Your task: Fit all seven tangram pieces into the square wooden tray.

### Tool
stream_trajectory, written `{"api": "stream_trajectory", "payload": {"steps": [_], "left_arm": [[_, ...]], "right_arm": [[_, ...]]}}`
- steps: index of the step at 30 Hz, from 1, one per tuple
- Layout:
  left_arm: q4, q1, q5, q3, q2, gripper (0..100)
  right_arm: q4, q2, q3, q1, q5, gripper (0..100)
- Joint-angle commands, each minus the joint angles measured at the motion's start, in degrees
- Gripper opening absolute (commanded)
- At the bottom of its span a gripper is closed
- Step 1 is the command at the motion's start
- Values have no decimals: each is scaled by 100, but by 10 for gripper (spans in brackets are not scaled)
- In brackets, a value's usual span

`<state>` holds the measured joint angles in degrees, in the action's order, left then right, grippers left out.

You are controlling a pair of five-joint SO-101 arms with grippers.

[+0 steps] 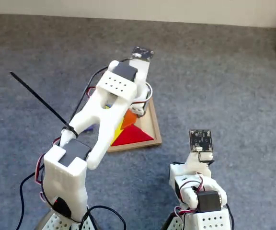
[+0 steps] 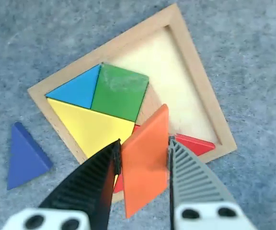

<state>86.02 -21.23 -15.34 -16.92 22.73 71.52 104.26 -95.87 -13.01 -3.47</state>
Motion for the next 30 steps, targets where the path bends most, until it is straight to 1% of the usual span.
{"api": "stream_trajectory", "payload": {"steps": [1, 5, 7, 11, 14, 18, 24, 26, 30], "left_arm": [[-53, -57, 0, -277, -365, 88], [-18, -31, 536, -154, -374, 225], [-18, -22, 598, -84, -374, 250], [44, -84, 615, -66, -374, 234], [237, -154, 888, -75, -374, 234], [273, -330, 941, 286, -356, 234], [-299, -655, 923, 778, -356, 234], [-484, -602, 923, 822, -356, 222], [-703, -207, 923, 778, -365, 146]], "right_arm": [[40, 92, -725, 66, 62, 4], [40, 92, -725, 66, 62, 4], [40, 92, -725, 66, 62, 4], [40, 92, -725, 66, 62, 4], [40, 92, -725, 66, 62, 4], [40, 92, -725, 66, 62, 4], [40, 92, -725, 66, 62, 4], [40, 92, -725, 66, 62, 4], [40, 92, -725, 66, 62, 4]]}}
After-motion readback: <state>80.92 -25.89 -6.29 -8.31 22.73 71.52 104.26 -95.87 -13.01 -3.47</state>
